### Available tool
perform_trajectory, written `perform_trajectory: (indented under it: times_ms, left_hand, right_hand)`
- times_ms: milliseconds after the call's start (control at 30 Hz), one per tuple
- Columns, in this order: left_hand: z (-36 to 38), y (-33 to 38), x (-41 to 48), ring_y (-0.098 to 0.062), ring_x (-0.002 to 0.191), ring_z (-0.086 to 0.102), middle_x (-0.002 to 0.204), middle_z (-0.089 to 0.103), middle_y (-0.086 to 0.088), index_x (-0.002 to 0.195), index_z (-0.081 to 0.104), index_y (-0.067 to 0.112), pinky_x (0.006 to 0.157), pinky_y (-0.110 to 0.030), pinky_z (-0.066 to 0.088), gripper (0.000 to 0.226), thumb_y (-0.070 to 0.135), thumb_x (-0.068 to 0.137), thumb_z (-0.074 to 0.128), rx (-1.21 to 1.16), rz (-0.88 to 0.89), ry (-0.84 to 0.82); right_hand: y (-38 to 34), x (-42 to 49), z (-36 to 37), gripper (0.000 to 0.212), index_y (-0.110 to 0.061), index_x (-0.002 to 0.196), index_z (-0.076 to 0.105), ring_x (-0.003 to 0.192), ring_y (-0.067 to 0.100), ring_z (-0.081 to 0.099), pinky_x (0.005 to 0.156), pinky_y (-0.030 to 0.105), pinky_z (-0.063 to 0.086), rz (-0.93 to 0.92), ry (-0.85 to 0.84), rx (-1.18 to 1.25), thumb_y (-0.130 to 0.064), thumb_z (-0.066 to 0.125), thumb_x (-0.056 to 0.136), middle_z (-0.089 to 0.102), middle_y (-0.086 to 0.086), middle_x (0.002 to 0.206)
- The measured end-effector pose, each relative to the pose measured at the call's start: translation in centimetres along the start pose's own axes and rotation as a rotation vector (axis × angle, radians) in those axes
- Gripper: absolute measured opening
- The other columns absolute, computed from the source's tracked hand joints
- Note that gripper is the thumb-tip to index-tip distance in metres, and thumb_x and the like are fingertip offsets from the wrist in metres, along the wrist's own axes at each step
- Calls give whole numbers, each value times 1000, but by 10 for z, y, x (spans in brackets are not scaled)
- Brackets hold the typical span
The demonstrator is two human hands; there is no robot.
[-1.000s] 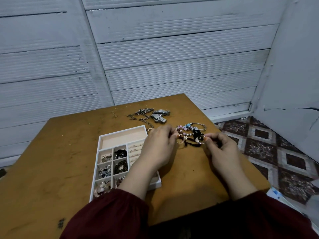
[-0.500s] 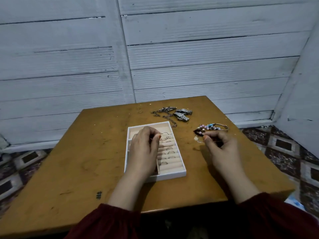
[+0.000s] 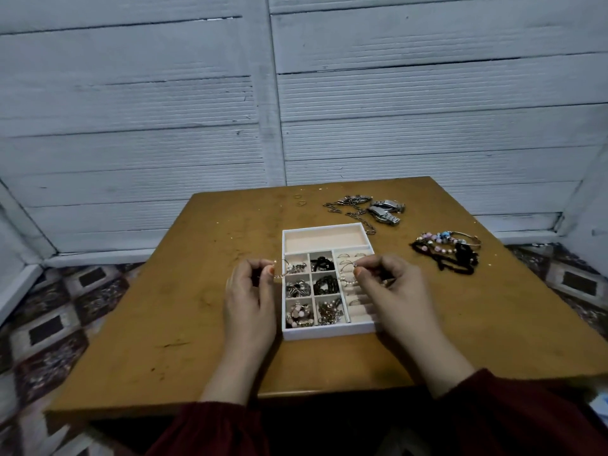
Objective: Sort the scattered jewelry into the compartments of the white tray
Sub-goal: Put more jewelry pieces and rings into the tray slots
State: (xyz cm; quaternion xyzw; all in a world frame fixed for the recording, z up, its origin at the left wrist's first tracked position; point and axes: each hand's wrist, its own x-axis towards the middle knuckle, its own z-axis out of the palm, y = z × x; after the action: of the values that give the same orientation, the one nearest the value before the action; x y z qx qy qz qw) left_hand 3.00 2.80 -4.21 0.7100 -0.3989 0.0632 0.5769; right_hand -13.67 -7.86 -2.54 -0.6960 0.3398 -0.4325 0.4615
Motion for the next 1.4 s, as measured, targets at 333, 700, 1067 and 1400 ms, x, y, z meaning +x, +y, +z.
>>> perform_trajectory:
  times_ms: [333, 700, 1067, 1400]
  left_hand:
    - [0, -10, -1, -24, 85, 57, 91, 61, 1, 94, 52, 27, 73, -40, 45, 13, 14, 96, 51, -18, -35, 27]
    - [-1, -9, 2, -21, 89, 56, 92, 60, 2, 94, 53, 24, 76, -38, 47, 10, 15, 95, 51, -28, -58, 32]
    - [-2, -13, 6, -20, 90, 57, 92, 62, 2, 93, 53, 25, 77, -32, 42, 12, 13, 95, 53, -68, -124, 77]
    - [-1, -12, 7, -15, 86, 56, 89, 60, 7, 84, 46, 38, 72, -22, 39, 27, 14, 95, 53, -53, -128, 50]
  right_hand:
    - [1, 6, 10, 21, -42, 85, 67, 73, 9, 68, 70, 41, 59, -38, -130, -276, -50, 56, 70, 68, -6, 82]
    - [-16, 28, 31, 15, -39, 71, 63, 88, 17, 62, 85, 46, 50, -111, -117, -451, -29, 66, 81, 65, -19, 73]
    - [-30, 61, 66, 12, -31, 93, 68, 104, 19, 46, 88, 33, 36, -255, -219, -814, -30, 57, 90, 70, -11, 91]
    - [-34, 72, 80, 16, -32, 100, 70, 108, 23, 46, 85, 33, 30, -323, -311, -1078, -35, 58, 90, 70, -4, 98]
